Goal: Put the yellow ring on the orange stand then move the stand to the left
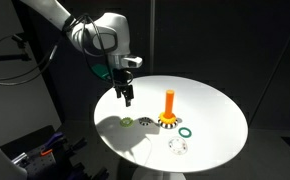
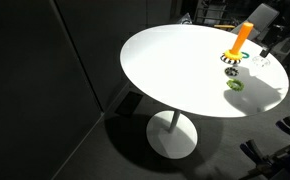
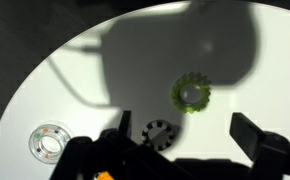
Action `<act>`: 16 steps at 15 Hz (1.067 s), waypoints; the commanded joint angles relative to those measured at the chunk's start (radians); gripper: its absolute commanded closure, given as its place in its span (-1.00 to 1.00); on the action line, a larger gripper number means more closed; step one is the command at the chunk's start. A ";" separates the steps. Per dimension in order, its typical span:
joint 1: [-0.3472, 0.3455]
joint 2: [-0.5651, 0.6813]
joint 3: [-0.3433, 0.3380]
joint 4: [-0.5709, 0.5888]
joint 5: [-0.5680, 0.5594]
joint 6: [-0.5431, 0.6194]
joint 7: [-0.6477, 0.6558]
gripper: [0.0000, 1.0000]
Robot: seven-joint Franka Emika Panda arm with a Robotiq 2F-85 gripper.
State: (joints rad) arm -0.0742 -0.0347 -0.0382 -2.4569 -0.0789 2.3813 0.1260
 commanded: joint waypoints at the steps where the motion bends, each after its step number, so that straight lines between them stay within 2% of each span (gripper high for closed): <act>1: 0.018 0.064 0.004 -0.003 -0.043 0.087 0.030 -1.00; 8: 0.054 0.205 -0.001 0.007 -0.049 0.215 0.016 -1.00; 16: 0.120 0.328 -0.039 0.035 -0.147 0.350 0.051 -1.00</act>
State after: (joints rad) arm 0.0170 0.2540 -0.0493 -2.4511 -0.1807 2.6952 0.1431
